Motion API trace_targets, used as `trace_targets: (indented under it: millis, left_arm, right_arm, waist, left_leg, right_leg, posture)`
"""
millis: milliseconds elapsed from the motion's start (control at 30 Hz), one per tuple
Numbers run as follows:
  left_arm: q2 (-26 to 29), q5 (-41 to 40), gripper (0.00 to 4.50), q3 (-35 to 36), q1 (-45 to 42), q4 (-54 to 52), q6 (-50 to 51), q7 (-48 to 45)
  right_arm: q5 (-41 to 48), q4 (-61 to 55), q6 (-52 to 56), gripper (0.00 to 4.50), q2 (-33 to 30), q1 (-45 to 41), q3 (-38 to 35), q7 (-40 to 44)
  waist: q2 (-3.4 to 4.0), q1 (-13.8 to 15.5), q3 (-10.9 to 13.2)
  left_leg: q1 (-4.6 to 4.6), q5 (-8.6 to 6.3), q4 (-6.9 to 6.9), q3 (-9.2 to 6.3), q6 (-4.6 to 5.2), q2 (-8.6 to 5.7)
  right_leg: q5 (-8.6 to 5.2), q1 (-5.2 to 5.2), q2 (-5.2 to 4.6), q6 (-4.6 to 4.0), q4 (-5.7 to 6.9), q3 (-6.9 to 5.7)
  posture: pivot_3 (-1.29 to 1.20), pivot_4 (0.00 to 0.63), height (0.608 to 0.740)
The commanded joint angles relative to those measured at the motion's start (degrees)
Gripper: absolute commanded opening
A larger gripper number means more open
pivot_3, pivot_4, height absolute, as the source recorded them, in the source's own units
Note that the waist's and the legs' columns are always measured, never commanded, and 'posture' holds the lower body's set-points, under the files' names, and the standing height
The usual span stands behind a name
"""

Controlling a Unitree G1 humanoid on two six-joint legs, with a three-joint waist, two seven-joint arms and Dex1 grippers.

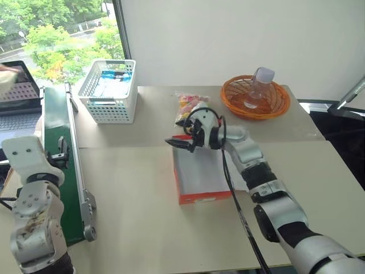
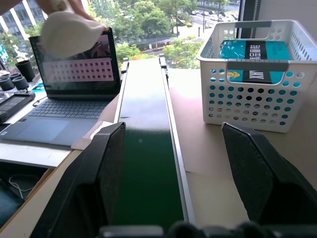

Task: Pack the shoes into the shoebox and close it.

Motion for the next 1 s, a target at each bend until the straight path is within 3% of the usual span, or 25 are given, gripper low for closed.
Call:
trace_targets:
  millis: [33,233,633,1000]
  left_arm:
    - [0.3,-0.9,3.3,2.7,0.9,-1.2,-1.5,0.2]
    - [0.9,-1.8,3.3,4.9,1.0,3.2,-2.2,-0.3]
    - [4.7,-1.5,3.3,2.0,-3.0,16.0,-5.5,-1.2]
    - [4.8,-1.6,3.3,-0.9,-23.8,21.7,4.2,9.0]
  right_arm:
    - [1.4,-6.7,2.4,4.48,0.9,1.3,-0.2,0.3]
    - [2.7,-13.5,7.3,4.48,1.5,3.6,0.0,1.5]
    - [5.4,-25.1,15.0,4.48,-0.2,6.7,1.1,3.8]
    - [5.4,-28.7,17.1,4.48,-1.8,8.2,1.5,1.9]
  waist:
    - [0.0,0.0,0.0]
    - [0.0,0.1,0.0]
    - [-0.01,0.1,0.0]
    - [-0.11,0.5,0.0]
  left_leg:
    - [0.0,0.0,0.0,0.0,0.0,0.0]
    - [0.0,-0.04,0.0,-0.01,-0.07,0.0]
    - [0.0,-0.05,-0.01,0.02,-0.11,0.02]
    - [-0.06,-0.01,-0.01,0.01,-0.1,0.0]
  right_leg:
    - [0.0,0.0,0.0,0.0,0.0,0.0]
    - [0.0,0.0,-0.01,0.0,0.0,-0.03]
    - [-0.01,-0.06,-0.02,-0.04,-0.01,-0.04]
    - [0.0,-0.05,0.0,-0.02,-0.04,-0.07]
  posture:
    - [0.0,0.15,0.74]
    - [0.0,0.15,0.74]
    - [0.0,0.15,0.74]
    - [0.0,0.15,0.74]
